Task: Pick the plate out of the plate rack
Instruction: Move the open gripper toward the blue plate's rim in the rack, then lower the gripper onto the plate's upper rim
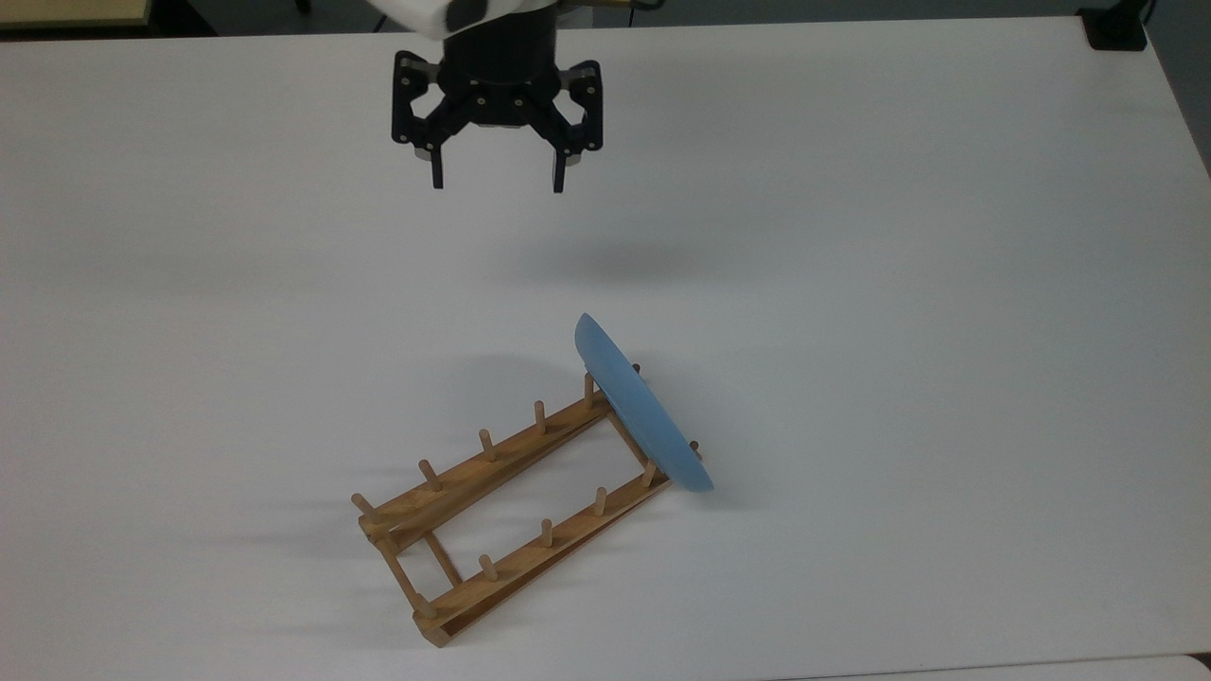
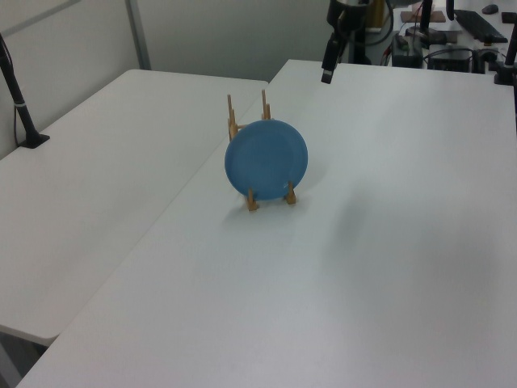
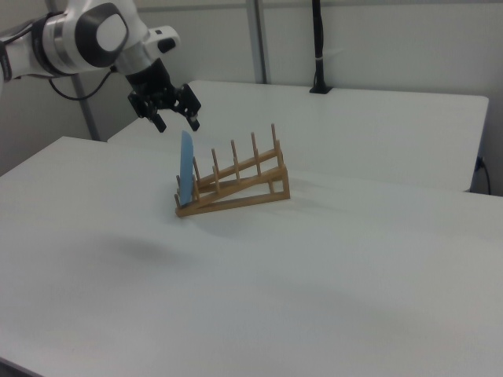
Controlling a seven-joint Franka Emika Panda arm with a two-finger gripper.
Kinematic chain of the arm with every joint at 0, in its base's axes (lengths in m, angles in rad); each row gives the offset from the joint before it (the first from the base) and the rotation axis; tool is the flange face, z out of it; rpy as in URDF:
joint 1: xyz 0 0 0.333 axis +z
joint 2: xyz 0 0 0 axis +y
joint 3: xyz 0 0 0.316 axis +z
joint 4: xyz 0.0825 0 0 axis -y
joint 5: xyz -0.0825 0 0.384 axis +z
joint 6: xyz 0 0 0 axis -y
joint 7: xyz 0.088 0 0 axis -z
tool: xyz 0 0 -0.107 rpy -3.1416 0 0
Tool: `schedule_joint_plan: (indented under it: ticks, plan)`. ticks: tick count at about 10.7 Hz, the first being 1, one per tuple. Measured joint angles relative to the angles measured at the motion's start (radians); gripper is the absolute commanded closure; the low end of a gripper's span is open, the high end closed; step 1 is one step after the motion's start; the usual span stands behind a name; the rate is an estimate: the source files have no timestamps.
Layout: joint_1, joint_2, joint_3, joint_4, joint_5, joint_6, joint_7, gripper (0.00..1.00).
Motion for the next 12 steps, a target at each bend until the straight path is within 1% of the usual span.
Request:
schedule_joint_plan:
  ticks: [1, 3, 5, 7, 9, 12]
  plan:
    - [0.025, 0.0, 0.0, 0.001, -0.069, 0.033, 0.005, 0.15]
    - [0.087, 0.009, 0.0, 0.0, -0.238, 0.08, 0.044, 0.18]
    - [0.163, 0.045, 0.0, -0.001, -0.405, 0.099, 0.139, 0.18]
    - [0.231, 0.103, -0.015, 0.002, -0.529, 0.101, 0.23, 0.19]
    - [0.266, 0.18, -0.028, 0.018, -0.605, 0.113, 0.301, 0.26]
    - [0.274, 0.251, -0.036, 0.059, -0.65, 0.145, 0.324, 0.27]
